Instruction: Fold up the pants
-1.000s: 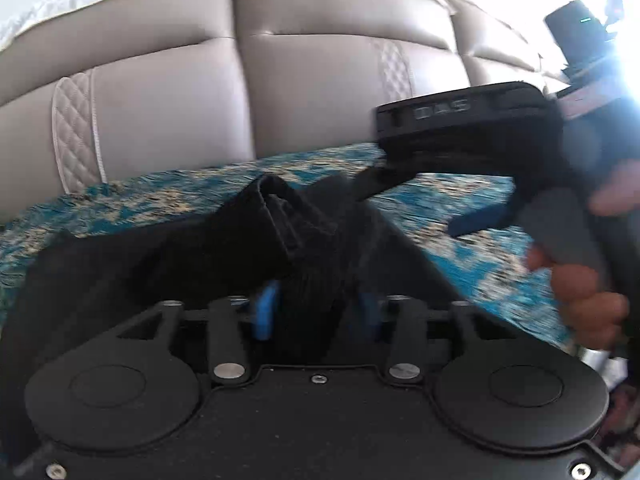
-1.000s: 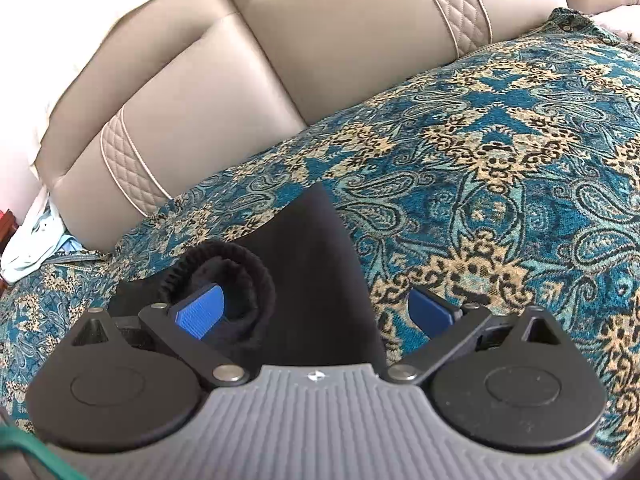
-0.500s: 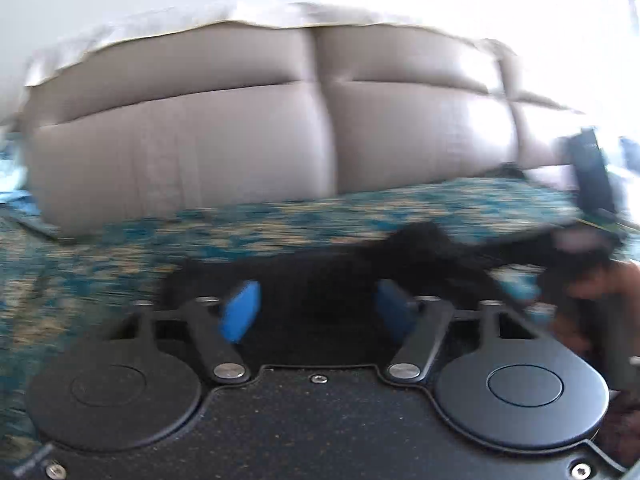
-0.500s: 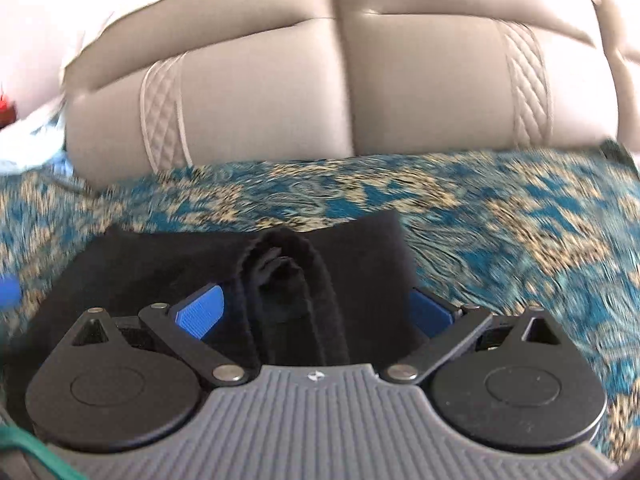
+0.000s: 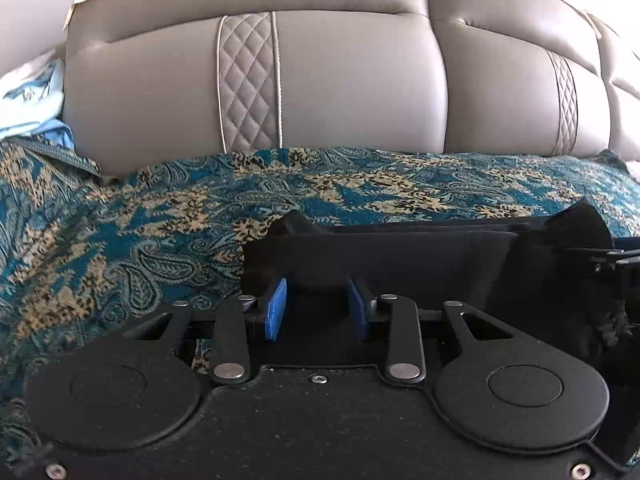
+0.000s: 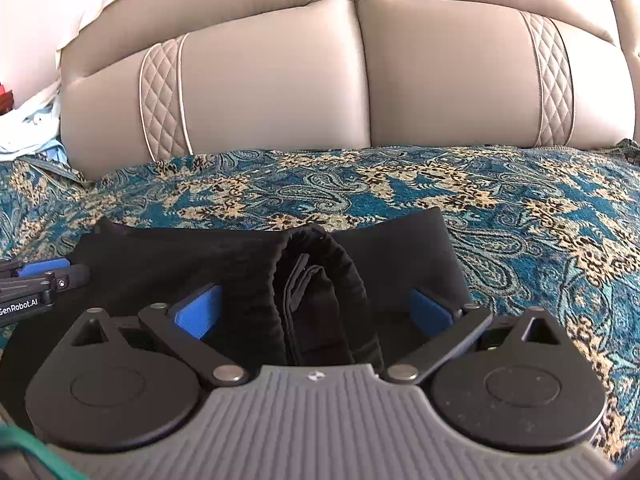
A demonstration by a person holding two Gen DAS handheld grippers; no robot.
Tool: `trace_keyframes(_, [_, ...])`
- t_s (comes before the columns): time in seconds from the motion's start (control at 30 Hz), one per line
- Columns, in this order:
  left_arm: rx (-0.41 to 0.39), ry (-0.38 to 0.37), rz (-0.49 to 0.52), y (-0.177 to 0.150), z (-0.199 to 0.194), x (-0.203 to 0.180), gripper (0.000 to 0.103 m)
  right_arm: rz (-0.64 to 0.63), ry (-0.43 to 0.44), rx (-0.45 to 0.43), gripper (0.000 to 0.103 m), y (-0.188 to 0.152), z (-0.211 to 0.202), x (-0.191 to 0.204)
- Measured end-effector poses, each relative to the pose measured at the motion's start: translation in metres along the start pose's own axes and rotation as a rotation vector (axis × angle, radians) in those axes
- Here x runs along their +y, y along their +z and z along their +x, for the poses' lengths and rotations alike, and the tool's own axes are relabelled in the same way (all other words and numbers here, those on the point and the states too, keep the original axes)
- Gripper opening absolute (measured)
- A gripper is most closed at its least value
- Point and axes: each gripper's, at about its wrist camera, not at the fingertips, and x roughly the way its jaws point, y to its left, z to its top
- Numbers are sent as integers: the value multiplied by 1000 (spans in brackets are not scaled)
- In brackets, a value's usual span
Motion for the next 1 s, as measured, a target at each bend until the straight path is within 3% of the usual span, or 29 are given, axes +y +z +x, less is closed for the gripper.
trace_keyframes(0.27, [-7, -18, -1, -1, 7, 3, 38, -21, 13, 31, 103, 0, 12, 5])
trace_keyframes(0.37, [-14, -21, -4, -2, 5, 4, 39, -43, 36, 20, 87, -2, 11, 11])
trace_keyframes(0.43, [-17, -22, -17, -3, 3, 6, 39, -66, 37, 3, 83, -3, 7, 17])
trace_keyframes(0.73, [-18, -38, -75, -7, -2, 18, 39, -44, 66, -67, 47, -7, -16, 11])
trace_keyframes(0.77, [-19, -36, -70, -7, -2, 17, 39, -44, 63, -72, 48, -7, -18, 10])
trace_keyframes(0.8, [-20, -34, -65, -7, -2, 16, 39, -42, 66, -74, 65, -8, -19, 9])
trace_keyframes(0.9, [-25, -27, -48, -9, -2, 14, 39, -25, 9, -96, 83, -8, -20, 4])
trace_keyframes(1.0, [-33, -19, -32, -11, -2, 13, 41, -44, -22, -80, 92, -7, -15, 2])
